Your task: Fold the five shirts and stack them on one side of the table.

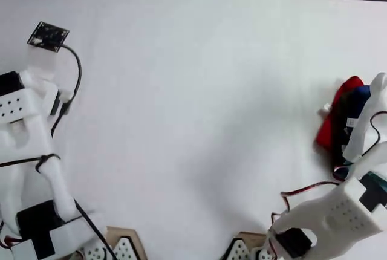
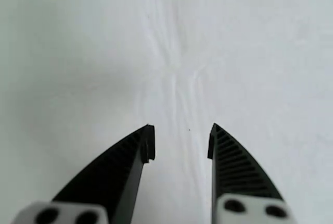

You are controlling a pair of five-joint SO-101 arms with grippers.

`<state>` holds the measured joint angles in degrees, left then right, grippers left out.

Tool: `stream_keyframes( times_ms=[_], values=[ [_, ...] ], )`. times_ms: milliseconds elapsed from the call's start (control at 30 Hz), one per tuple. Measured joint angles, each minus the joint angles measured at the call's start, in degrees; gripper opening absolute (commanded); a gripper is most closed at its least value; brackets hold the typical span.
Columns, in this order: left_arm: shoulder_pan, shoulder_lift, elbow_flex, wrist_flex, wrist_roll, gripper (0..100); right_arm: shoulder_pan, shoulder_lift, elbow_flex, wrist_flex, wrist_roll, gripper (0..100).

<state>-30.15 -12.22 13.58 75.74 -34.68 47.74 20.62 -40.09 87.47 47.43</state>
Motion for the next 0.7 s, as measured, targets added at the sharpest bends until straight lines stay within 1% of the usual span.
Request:
stream_keyframes(
  times_ms=[133,267,467,700],
  values=[
    [0.0,0.0,0.0,0.0,0.0,19,3.9,5.1,3.1,-7.0,0.0,2.2],
    [0.0,0.0,0.0,0.0,0.0,19,6.5,9.1,3.3,-8.7,2.8,2.2],
    [0.0,0.0,0.0,0.0,0.0,19,7.2,12.7,3.3,-8.7,3.7,2.2],
    [0.0,0.0,0.0,0.0,0.0,19,6.5,12.7,1.5,-8.4,4.2,2.2]
  ],
)
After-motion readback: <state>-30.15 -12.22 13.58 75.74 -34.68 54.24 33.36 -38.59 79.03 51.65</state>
